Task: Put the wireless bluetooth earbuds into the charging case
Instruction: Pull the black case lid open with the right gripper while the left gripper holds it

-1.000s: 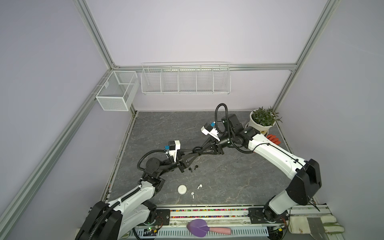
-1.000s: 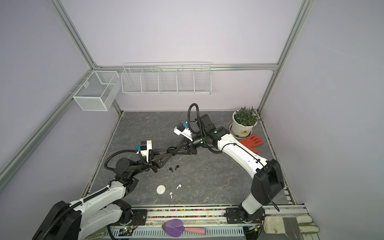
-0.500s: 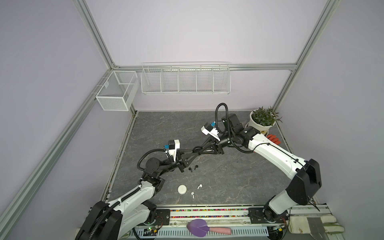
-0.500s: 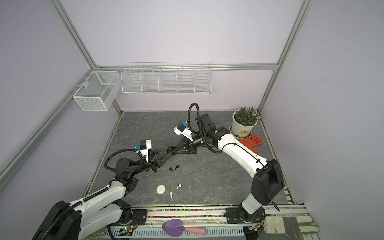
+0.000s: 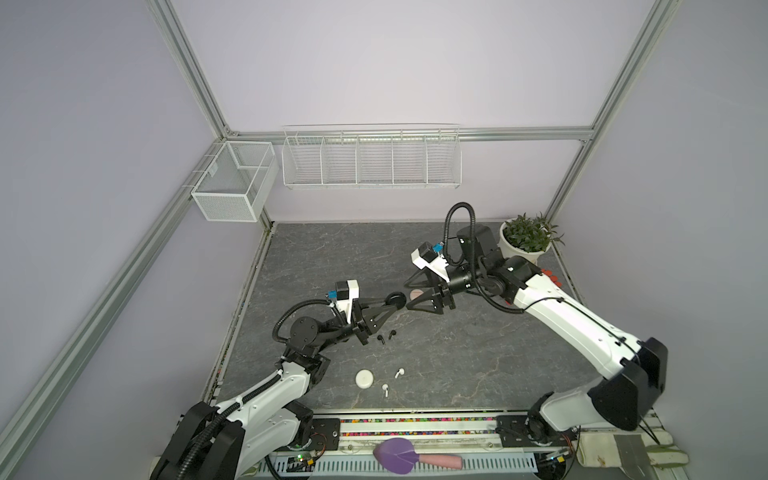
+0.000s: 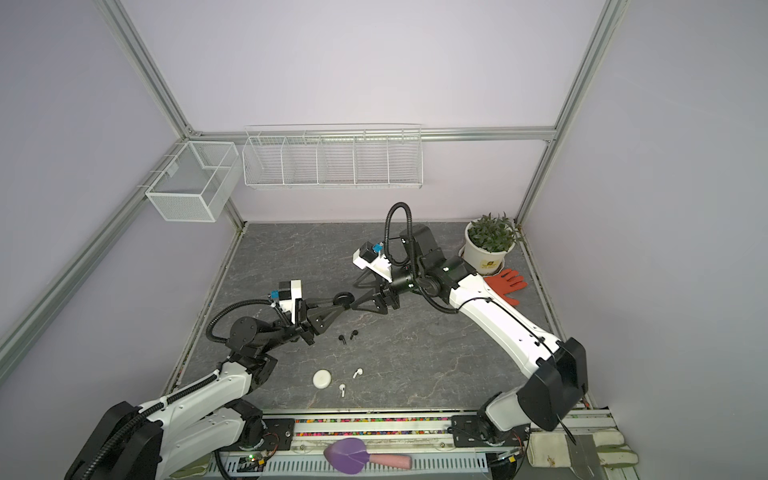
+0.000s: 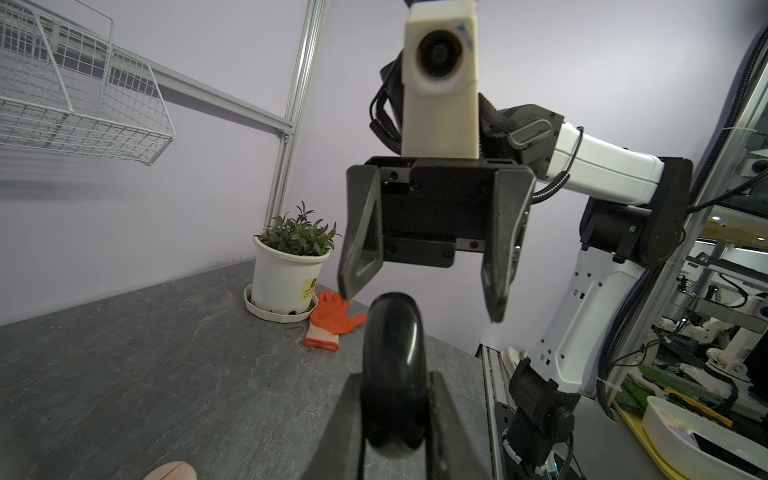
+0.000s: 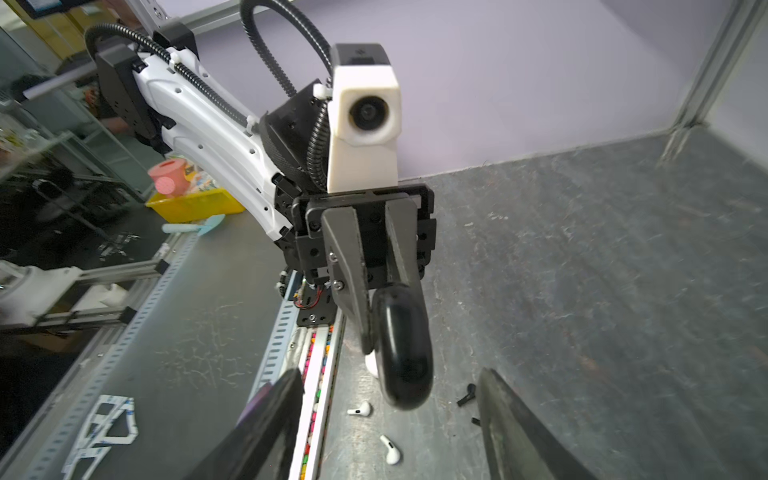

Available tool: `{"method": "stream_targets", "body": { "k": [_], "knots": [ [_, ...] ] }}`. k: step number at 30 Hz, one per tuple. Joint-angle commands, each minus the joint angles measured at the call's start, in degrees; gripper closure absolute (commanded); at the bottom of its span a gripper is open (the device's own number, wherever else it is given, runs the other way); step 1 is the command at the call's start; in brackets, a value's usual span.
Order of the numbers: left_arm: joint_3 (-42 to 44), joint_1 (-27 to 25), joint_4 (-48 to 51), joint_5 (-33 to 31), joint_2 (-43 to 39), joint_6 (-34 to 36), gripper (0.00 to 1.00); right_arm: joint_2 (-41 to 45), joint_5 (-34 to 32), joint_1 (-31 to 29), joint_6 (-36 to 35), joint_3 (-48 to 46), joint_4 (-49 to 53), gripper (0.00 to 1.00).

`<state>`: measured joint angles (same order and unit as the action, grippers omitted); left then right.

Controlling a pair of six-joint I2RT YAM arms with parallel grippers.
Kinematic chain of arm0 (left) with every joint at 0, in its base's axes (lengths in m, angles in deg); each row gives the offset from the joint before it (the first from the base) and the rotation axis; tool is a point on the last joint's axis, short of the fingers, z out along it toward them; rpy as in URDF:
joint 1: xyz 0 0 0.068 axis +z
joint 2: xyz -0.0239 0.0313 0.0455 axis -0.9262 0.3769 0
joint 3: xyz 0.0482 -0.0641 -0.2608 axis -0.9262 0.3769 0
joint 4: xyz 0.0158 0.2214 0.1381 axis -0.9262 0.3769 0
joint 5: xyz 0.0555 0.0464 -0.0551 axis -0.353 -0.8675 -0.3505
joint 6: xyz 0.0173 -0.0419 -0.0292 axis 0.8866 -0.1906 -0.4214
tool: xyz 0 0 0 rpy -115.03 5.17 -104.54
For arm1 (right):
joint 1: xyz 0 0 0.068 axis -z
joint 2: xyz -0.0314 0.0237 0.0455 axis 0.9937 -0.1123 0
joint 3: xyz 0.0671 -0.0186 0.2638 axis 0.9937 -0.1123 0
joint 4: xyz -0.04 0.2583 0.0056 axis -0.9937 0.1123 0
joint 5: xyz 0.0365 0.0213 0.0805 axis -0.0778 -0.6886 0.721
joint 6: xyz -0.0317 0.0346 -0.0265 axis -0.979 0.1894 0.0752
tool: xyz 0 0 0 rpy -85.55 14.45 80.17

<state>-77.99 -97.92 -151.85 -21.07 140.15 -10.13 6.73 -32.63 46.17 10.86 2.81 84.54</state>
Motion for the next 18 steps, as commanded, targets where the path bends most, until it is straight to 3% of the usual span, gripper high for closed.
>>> {"method": "stream_targets", "body": {
  "k": [1, 7, 18],
  "knots": [
    [0.51, -0.26, -1.07, -1.32, -0.39, 1.92, 1.00, 2.98, -6.61, -1.58, -7.83, -2.78, -3.74, 0.30],
    [0.59, -0.33, 0.19, -1.68, -0.53, 2.98, 1.00, 2.51, -15.35, -4.47, -12.46, -1.70, -3.32, 0.30],
    [1.41, -0.29, 0.28, -1.41, -0.54, 3.07, 1.00, -0.72, -18.97, -6.64, -11.55, 0.43, -6.48, 0.32]
  ]
}}
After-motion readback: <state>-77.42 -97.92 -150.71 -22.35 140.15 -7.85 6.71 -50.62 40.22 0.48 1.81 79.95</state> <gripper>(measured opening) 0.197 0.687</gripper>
